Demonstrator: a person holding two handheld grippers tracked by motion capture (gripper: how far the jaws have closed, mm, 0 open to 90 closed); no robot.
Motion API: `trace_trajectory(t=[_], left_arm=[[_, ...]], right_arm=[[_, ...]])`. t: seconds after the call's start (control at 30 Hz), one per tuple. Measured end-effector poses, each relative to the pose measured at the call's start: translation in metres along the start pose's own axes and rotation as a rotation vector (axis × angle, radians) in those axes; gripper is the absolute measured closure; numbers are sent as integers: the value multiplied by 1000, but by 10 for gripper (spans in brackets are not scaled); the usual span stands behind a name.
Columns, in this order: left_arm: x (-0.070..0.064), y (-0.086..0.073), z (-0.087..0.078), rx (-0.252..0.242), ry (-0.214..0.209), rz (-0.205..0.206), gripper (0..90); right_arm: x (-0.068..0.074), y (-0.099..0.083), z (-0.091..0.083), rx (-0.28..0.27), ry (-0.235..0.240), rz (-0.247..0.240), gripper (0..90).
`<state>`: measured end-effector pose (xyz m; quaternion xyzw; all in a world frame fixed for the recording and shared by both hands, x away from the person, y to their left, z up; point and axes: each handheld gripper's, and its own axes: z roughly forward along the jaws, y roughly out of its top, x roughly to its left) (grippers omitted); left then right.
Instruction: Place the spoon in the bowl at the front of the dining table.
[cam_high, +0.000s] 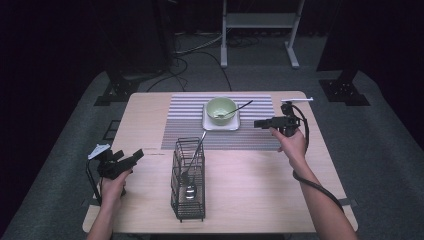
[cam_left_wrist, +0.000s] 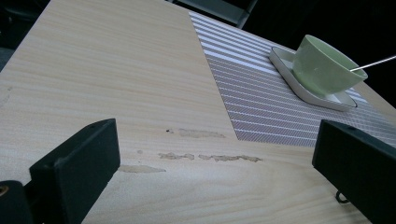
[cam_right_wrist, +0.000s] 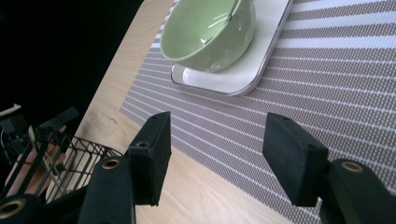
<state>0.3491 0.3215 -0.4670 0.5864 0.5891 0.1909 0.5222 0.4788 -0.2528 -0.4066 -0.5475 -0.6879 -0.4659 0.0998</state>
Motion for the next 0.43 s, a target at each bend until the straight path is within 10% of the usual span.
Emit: trace_trajectory(t=[0.43], left_arm=[[-1, 0, 2, 4, -1, 9, 0]], right_arm=[[2, -41, -7, 14, 43, -44, 366]])
